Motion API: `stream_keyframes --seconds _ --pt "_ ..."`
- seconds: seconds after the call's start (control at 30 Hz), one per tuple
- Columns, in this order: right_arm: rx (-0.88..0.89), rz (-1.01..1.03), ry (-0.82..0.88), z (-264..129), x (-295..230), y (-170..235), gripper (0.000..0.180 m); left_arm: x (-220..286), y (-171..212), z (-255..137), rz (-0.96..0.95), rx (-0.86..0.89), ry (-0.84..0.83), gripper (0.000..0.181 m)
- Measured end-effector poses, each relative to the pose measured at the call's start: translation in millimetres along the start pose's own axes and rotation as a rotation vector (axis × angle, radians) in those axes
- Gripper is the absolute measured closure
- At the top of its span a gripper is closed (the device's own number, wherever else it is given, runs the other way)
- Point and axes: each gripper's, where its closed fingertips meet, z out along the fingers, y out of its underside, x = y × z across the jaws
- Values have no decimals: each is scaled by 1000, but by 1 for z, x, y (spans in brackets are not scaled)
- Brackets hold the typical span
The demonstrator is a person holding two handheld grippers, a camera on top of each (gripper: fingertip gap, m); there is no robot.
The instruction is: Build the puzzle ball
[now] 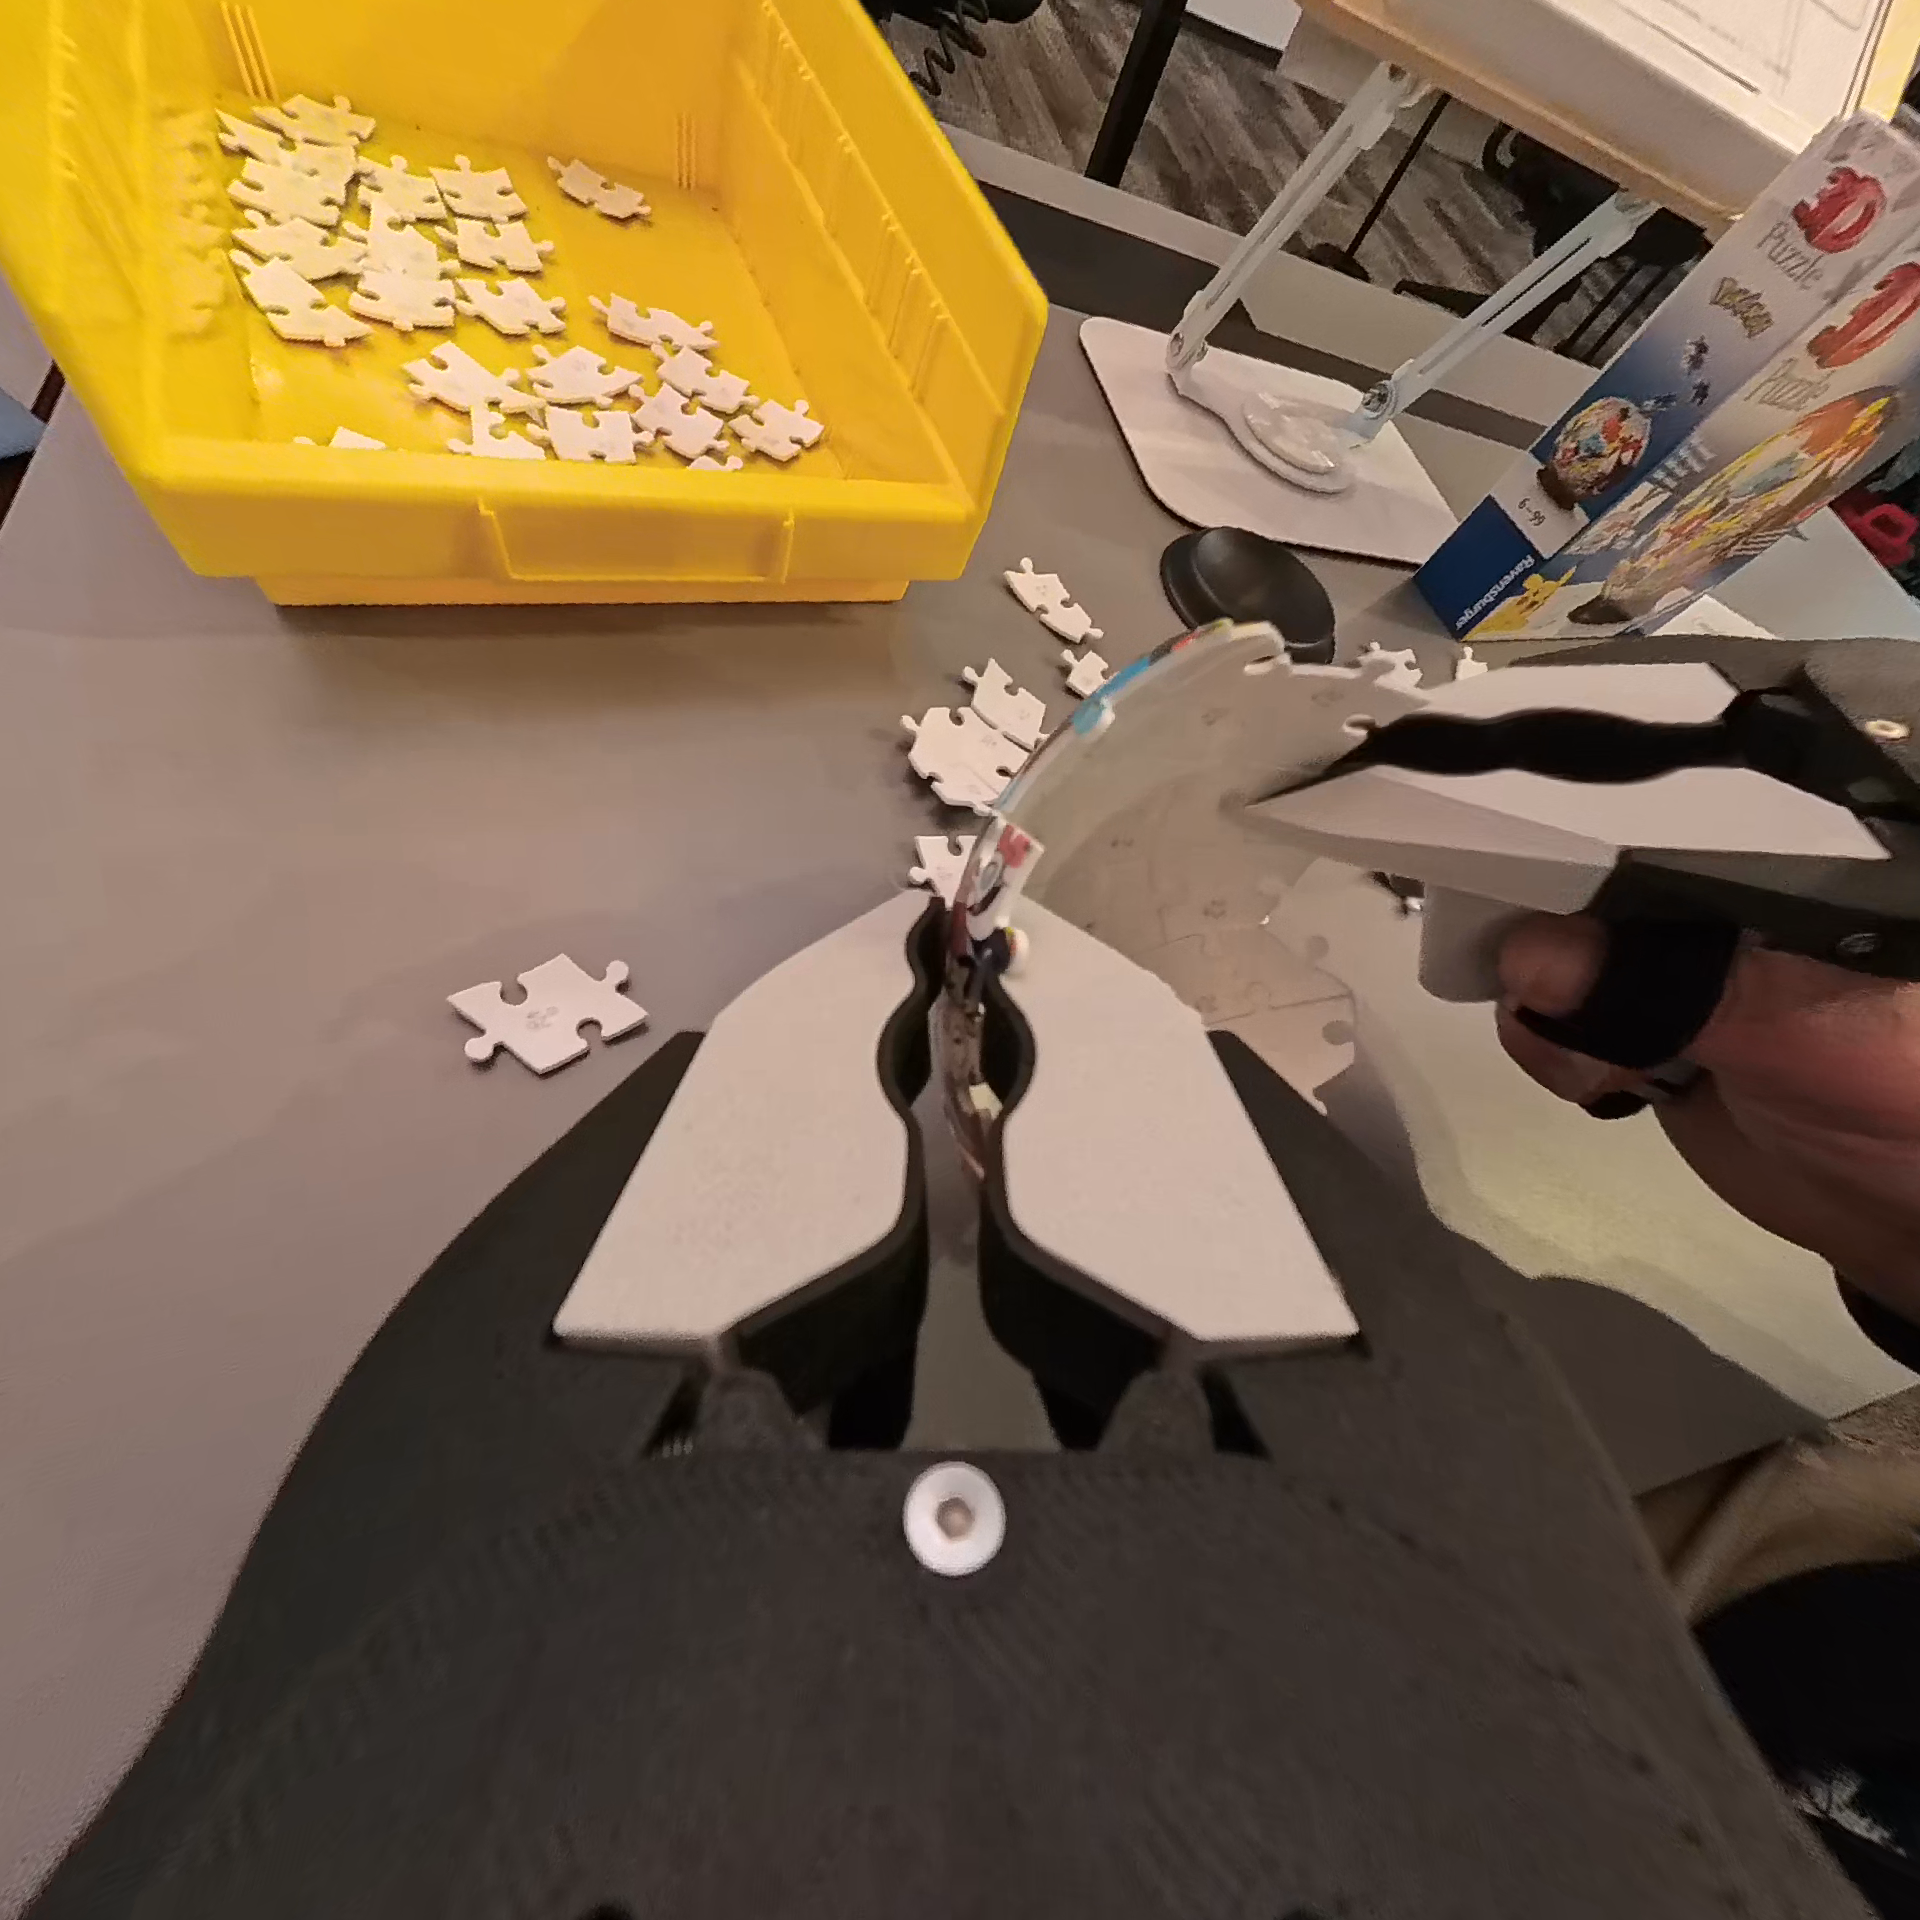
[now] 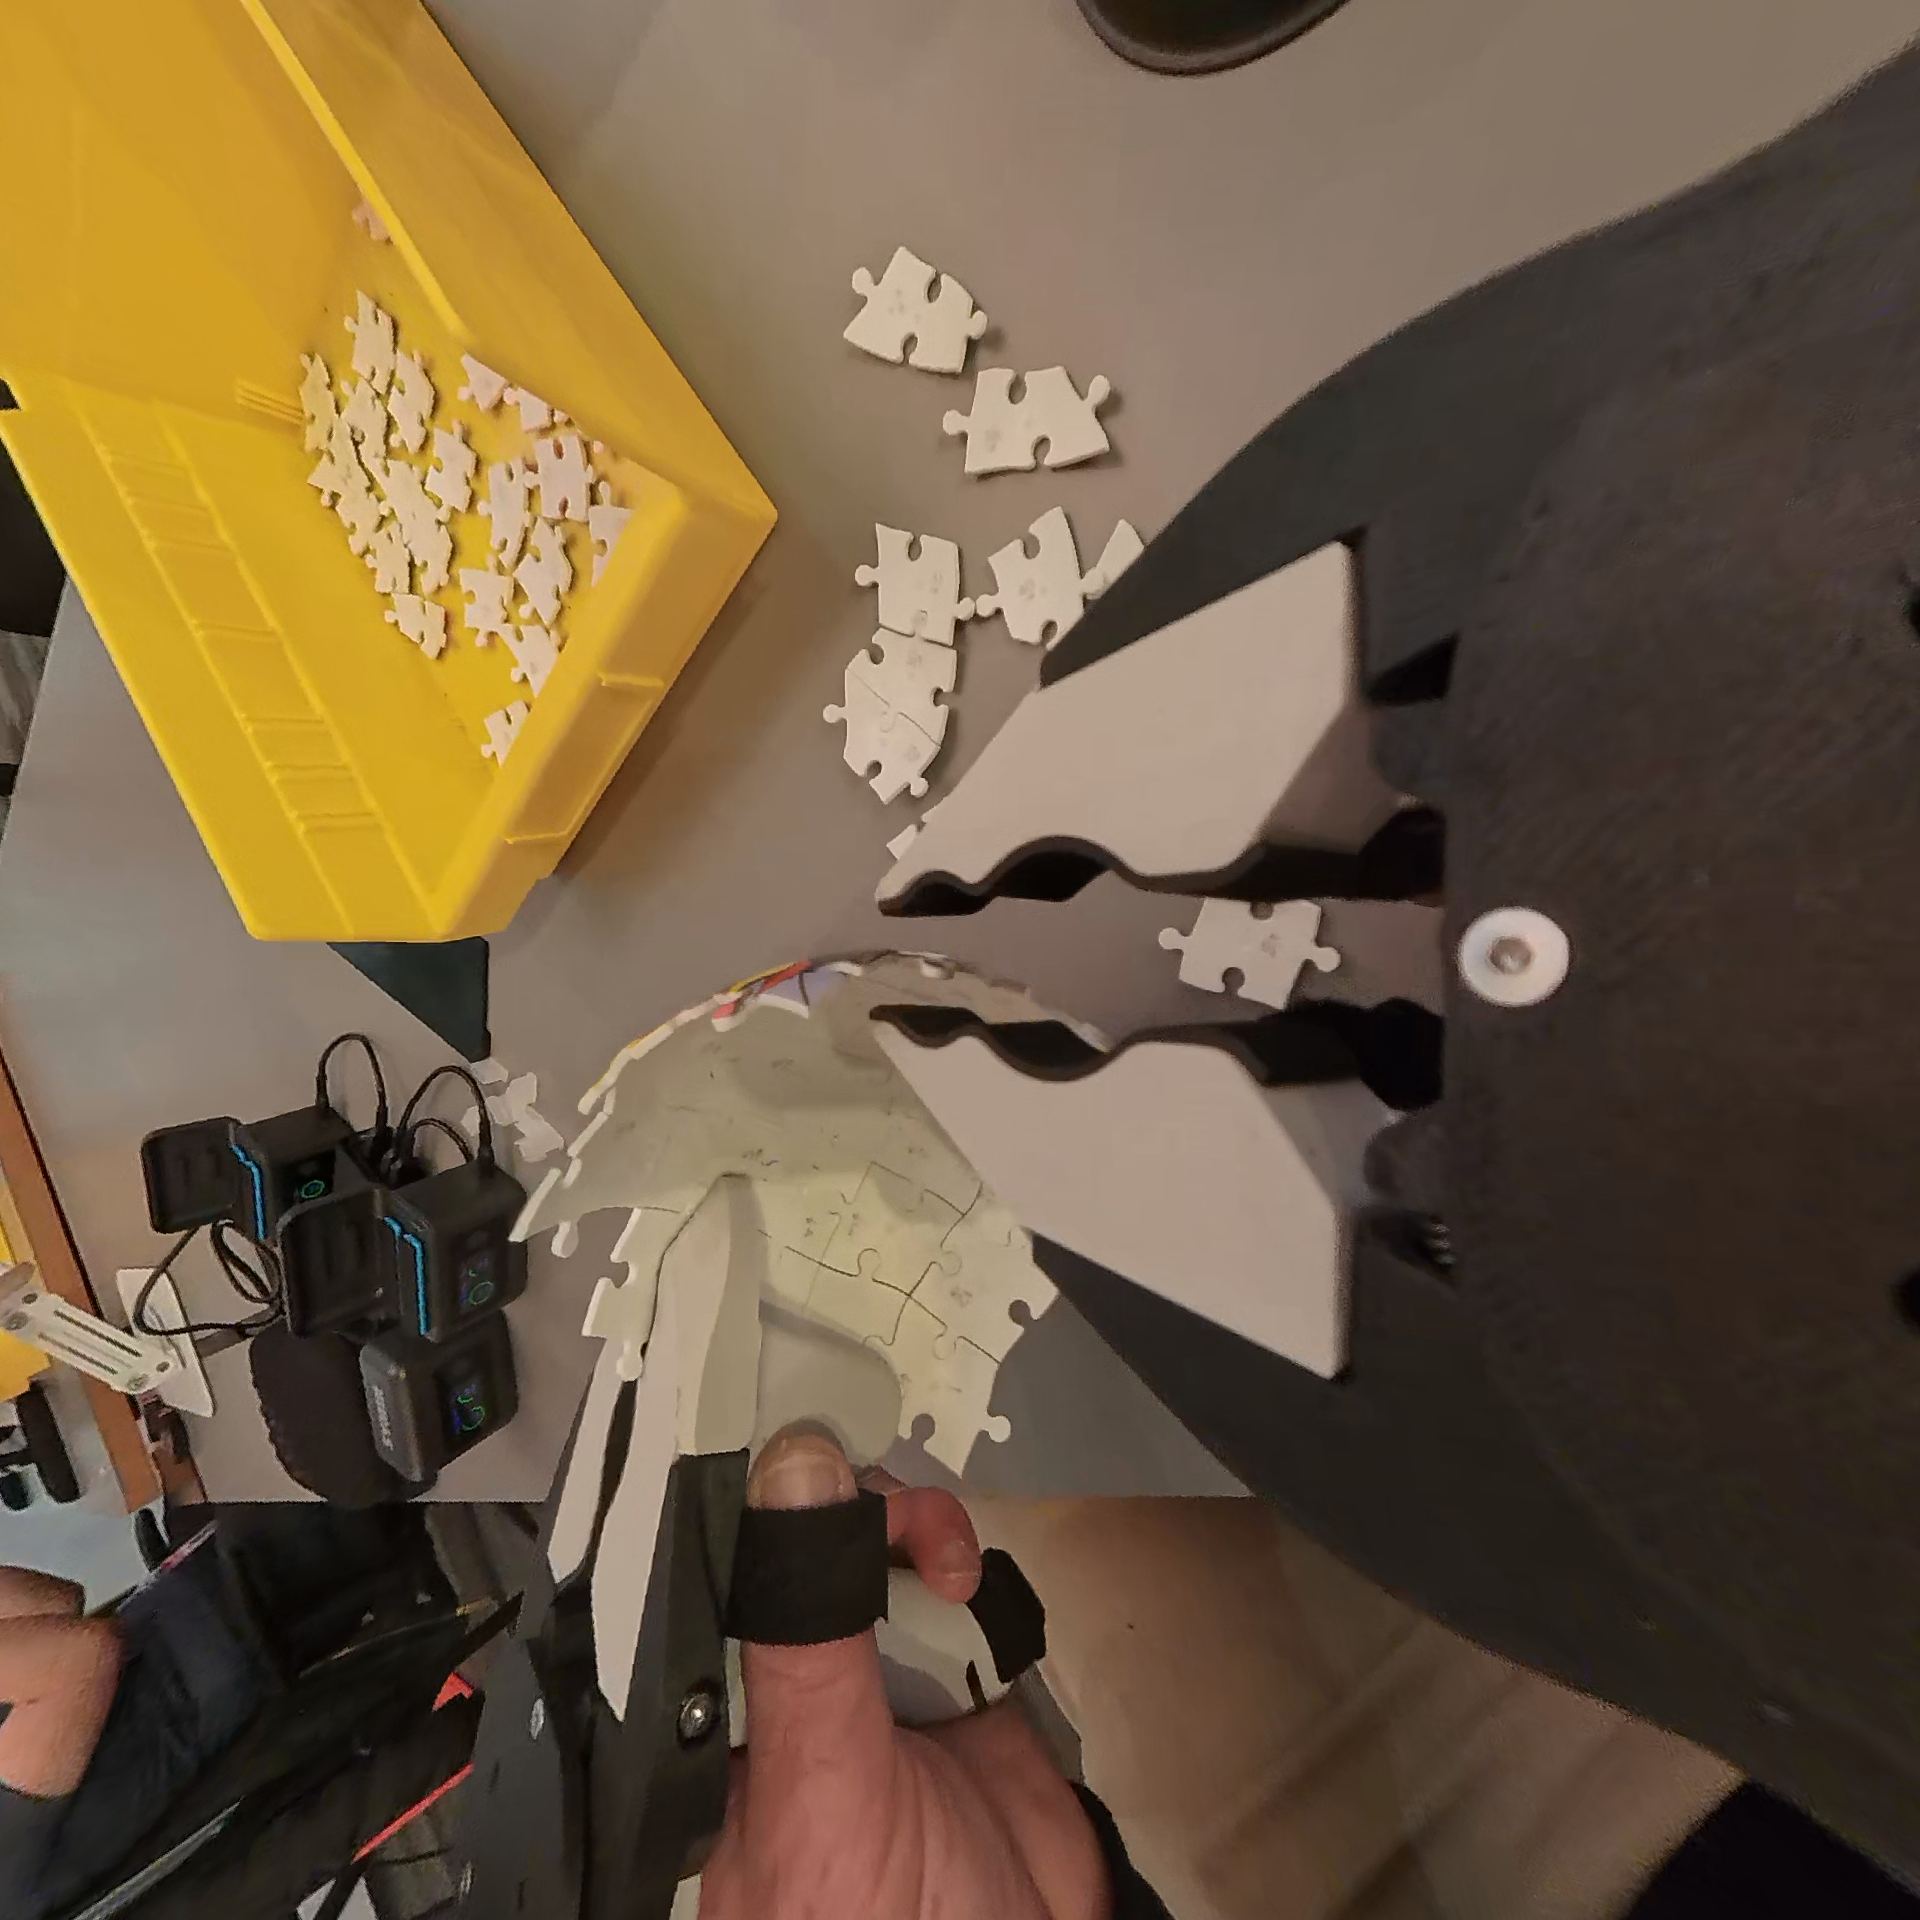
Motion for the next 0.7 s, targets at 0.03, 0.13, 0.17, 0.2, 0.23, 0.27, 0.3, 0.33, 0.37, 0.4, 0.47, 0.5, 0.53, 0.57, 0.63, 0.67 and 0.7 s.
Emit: stream_keyframes --seconds 0.03,0.13,0.17,0.2,0.23,0.27,0.3,0.33,0.37,0.4,0.47,0.5,0.53,0.57,0.63,0.67,0.7 --pt "-7 2 -5 1 0 1 166 -1 0 0 -8 1 4 177" --pt "-17 6 -16 4 -1 4 178 -2 1 0 -46 9 21 177" --pt "-22 8 -21 5 -2 5 179 -3 2 1 -52 7 22 176" --pt "-26 7 -21 6 -1 6 179 -3 3 1 -56 6 24 176" --pt "-30 8 -24 7 -1 7 179 -4 4 1 -63 4 27 176" --pt "-36 12 -30 9 -1 8 179 -5 4 1 -70 2 30 175" --pt "-41 16 -35 10 -1 9 179 -6 5 1 -73 -1 31 175" --pt "-43 17 -36 11 -1 9 179 -6 5 1 -76 -4 33 174" --pt "-46 20 -37 13 -1 9 179 -7 6 0 -79 -8 34 174" --pt "-50 22 -39 15 -1 10 179 -7 6 0 -77 -13 33 172" --pt "-53 26 -45 18 -2 10 179 -9 8 0 -67 -28 30 167" --pt "-60 26 -48 20 -2 11 179 -10 8 -1 -65 -31 30 165" --pt "-68 23 -50 22 -2 13 179 -10 8 -1 -62 -34 35 163" --pt "-73 21 -52 24 -2 14 178 -10 9 -1 -55 -46 39 161" --pt "-82 25 -60 28 -3 17 179 -13 12 -1 -48 -72 36 156" --pt "-89 24 -66 29 -4 18 179 -12 13 -1 -41 -80 49 154" --pt "-94 20 -67 31 -4 19 179 -13 14 -1 -23 -101 50 151"
